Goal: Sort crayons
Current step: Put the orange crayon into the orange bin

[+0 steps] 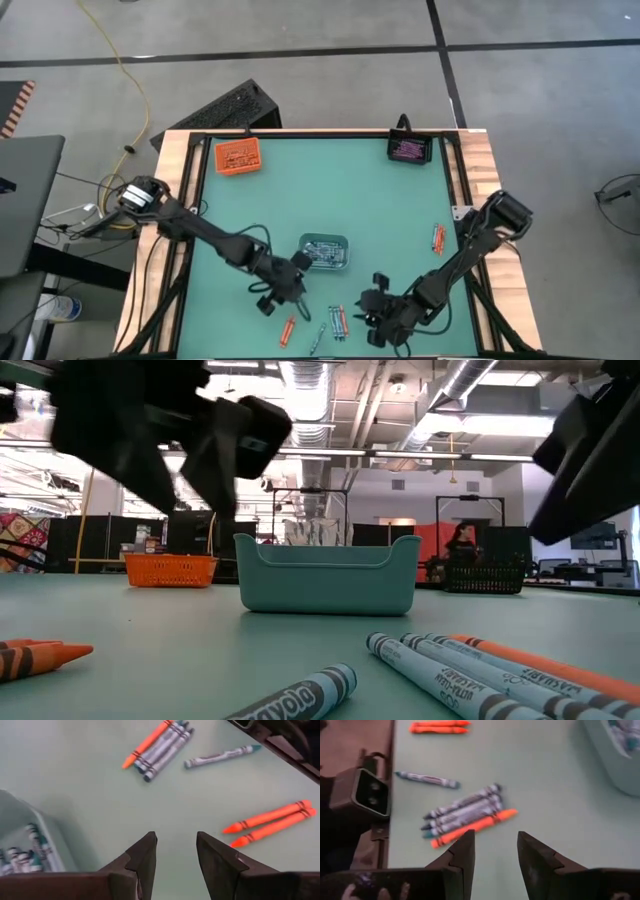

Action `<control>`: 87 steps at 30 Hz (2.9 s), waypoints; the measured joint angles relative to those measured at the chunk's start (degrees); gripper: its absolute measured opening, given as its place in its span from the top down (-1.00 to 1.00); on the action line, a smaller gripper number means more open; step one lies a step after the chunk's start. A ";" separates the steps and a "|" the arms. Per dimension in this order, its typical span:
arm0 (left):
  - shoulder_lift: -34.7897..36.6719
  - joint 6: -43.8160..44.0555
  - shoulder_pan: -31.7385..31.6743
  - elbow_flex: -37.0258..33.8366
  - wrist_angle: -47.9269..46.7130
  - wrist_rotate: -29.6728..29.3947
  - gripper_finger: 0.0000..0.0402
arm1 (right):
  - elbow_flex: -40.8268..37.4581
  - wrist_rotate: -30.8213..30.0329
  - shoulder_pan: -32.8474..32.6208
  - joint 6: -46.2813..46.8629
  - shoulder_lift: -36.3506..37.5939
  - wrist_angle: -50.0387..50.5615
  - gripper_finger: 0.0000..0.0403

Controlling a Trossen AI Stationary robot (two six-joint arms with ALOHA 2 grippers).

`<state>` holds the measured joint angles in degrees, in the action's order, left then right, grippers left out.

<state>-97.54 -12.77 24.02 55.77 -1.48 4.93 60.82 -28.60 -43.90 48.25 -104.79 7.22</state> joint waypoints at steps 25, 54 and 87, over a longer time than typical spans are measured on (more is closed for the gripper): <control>0.02 29.39 20.29 0.00 -14.90 -16.10 0.35 | 24.46 19.91 12.75 -45.35 -19.54 -8.01 0.30; 0.04 41.11 28.19 0.00 -14.23 -26.56 0.35 | 31.21 34.19 19.56 -56.79 -25.88 -7.31 0.30; -5.73 69.53 22.26 -0.04 0.41 -31.16 0.35 | 31.15 13.19 6.24 -41.89 -15.34 19.97 0.50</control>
<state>-103.26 56.75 46.28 55.72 -1.07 -26.23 91.96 -15.41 -37.66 6.36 -120.14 27.19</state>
